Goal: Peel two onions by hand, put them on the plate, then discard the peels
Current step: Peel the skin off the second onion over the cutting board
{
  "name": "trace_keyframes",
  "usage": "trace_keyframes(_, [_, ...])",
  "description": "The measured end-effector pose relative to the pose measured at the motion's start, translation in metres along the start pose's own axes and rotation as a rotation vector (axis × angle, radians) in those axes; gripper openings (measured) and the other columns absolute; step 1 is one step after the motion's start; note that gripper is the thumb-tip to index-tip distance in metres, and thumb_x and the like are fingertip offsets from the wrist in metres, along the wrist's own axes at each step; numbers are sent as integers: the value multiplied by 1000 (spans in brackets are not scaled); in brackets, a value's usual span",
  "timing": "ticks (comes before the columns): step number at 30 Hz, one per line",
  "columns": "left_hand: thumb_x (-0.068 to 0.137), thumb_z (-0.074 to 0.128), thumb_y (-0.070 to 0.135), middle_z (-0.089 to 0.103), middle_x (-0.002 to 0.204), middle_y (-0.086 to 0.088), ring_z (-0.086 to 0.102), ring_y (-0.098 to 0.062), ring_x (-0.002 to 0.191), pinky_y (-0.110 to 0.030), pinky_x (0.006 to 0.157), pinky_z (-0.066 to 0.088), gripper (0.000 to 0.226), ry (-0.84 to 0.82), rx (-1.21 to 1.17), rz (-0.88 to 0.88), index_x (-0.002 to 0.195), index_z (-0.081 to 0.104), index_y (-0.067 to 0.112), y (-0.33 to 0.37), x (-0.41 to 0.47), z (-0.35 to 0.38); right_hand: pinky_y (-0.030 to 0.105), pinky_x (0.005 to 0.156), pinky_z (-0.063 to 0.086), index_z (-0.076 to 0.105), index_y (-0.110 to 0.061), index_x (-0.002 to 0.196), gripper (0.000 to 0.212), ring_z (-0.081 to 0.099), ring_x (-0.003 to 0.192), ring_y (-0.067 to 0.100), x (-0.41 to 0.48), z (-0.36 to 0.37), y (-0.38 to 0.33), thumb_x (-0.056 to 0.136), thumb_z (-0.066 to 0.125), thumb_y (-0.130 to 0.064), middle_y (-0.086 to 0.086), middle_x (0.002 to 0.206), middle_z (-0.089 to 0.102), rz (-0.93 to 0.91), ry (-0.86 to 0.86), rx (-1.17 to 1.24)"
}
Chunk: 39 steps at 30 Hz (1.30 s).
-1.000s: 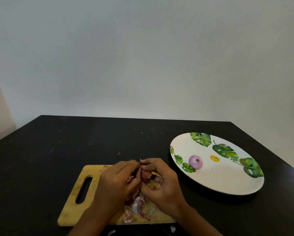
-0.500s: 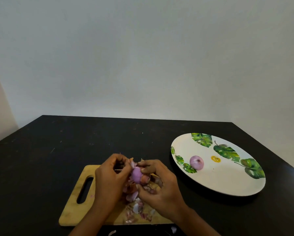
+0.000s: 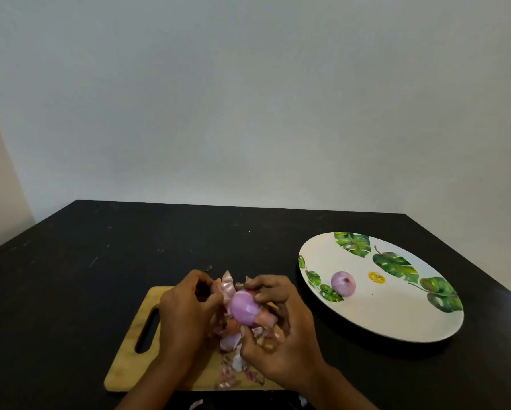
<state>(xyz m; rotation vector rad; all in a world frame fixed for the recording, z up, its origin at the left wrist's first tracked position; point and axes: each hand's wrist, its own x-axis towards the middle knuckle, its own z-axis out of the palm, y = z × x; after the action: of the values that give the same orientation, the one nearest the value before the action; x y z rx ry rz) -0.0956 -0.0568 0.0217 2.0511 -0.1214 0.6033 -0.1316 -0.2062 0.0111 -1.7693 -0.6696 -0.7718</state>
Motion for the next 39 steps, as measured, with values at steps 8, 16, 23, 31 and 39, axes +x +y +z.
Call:
trace_keyframes(8, [82,66,8,61,81,18,61,-1,81,-6,63,42,27,15,-95,14,86,60,35,5,0,-2,19,90,50,45,-46,113,57,52,115,7,0,0,4,70,78,-31,-24,122,42,93,-85,-79])
trace_keyframes(16, [80,62,22,72,84,6,67,-9,81,-17,72,52,11,-224,-501,-10,84,72,19,26,1,-12,25,94,51,48,-44,115,55,58,117,8,3,-3,5,76,79,-18,-20,118,59,335,-33,121])
trace_keyframes(23, [82,65,8,71,78,5,67,-8,74,-18,66,53,11,-117,-389,-35,78,70,16,15,4,-7,25,89,53,59,-19,113,38,64,110,15,5,-3,4,80,71,-4,-9,114,67,366,18,263])
trace_keyframes(31, [82,66,9,68,80,2,66,-6,77,-19,66,52,22,-29,-310,-111,94,61,27,0,11,-6,23,83,53,61,-9,110,39,67,104,21,9,-5,9,73,72,-2,2,109,70,378,68,375])
trace_keyframes(39, [82,47,48,62,94,21,58,2,92,-17,79,47,31,-48,-81,141,100,66,31,-2,3,1,20,85,52,61,-18,111,41,65,107,15,5,-5,17,76,70,2,-8,110,69,412,54,346])
